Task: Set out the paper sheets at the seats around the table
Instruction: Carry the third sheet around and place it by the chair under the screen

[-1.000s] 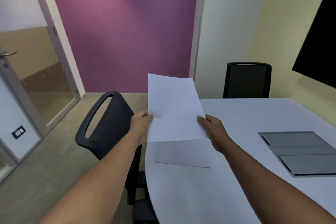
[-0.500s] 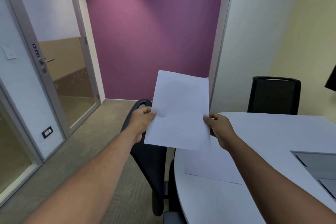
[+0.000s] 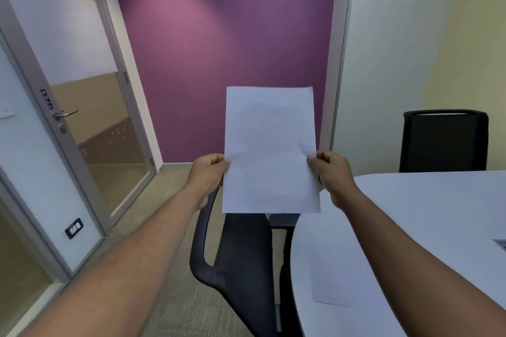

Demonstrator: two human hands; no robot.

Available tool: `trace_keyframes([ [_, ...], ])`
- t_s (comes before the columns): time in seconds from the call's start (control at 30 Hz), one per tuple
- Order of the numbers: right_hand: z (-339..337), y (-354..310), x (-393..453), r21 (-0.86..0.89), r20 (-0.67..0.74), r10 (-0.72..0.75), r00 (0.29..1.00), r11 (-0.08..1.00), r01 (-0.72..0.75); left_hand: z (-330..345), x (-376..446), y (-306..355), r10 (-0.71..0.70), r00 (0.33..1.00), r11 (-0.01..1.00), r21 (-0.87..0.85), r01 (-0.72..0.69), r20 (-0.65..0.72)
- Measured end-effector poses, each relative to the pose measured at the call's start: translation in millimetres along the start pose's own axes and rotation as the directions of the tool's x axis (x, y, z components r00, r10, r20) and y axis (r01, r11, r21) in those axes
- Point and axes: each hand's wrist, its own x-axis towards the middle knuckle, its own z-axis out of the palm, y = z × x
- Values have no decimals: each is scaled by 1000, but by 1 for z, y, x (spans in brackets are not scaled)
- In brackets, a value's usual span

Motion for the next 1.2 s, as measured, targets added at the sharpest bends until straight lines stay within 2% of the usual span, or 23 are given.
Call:
trace_keyframes([
  [0.13, 26, 0, 33, 6, 5, -26, 1000, 1000, 26, -15, 45, -2, 35, 999, 997, 73, -34, -3],
  [0.37, 66, -1, 74, 6, -27, -56, 998, 998, 57, -38, 107, -11, 46, 999, 997, 56, -47, 29],
  [0.57, 99, 3, 97, -36, -97, -59, 993, 998, 56, -58, 156, -25, 29, 993, 999, -15, -28, 115],
  [1.0, 227, 4, 134, -27, -333, -40, 942, 999, 32, -154, 288, -37, 71, 936, 997, 17, -81, 346],
  [1.2, 266, 0, 158, -37, -392, -41, 919, 999, 28, -174, 334, -48, 96, 921, 995, -19, -96, 378],
])
